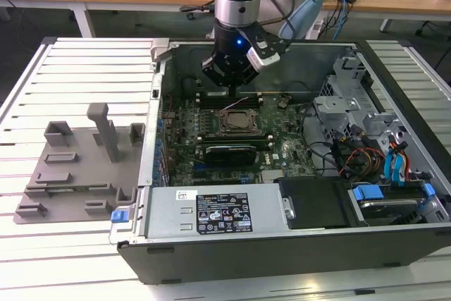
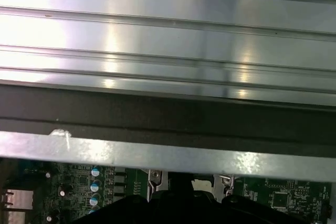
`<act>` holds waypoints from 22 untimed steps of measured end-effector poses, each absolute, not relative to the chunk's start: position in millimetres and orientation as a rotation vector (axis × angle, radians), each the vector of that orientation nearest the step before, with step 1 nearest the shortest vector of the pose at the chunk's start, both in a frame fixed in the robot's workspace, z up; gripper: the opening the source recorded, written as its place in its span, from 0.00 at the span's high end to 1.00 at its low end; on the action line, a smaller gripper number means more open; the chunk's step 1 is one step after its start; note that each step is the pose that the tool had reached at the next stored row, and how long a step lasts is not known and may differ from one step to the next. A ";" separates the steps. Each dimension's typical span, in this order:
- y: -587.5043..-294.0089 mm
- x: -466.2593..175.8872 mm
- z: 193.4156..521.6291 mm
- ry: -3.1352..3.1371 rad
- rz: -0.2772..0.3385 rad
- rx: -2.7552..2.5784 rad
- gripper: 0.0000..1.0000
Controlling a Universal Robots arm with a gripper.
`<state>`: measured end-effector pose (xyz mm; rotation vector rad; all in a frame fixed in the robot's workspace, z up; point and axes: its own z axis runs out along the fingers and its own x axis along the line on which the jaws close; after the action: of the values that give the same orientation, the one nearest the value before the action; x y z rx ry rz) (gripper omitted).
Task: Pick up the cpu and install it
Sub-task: 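Install the first cpu locking lever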
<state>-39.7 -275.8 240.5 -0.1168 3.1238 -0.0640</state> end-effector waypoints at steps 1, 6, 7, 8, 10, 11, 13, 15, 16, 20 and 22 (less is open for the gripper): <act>-275.8 -39.7 239.8 3.124 -0.064 -0.117 0.89; -275.8 -39.7 234.4 3.124 -0.064 -0.117 0.89; -275.8 -39.7 234.1 3.124 -0.064 -0.117 0.89; -275.8 -39.8 233.6 3.124 -0.064 -0.117 0.89; -275.8 -39.7 233.0 3.124 -0.064 -0.117 0.89; -275.8 -39.7 232.9 3.124 -0.064 -0.117 0.89; -275.8 -39.8 232.6 3.124 -0.064 -0.117 0.89; -275.5 -39.9 231.8 3.124 -0.064 -0.115 0.89; -275.0 -39.9 231.2 3.124 -0.064 -0.112 0.89; -270.8 -39.9 229.0 3.124 -0.064 -0.106 0.89; -270.7 -39.7 226.7 3.124 -0.064 -0.106 0.89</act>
<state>-39.7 -270.7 226.7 -0.1062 3.1244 -0.0643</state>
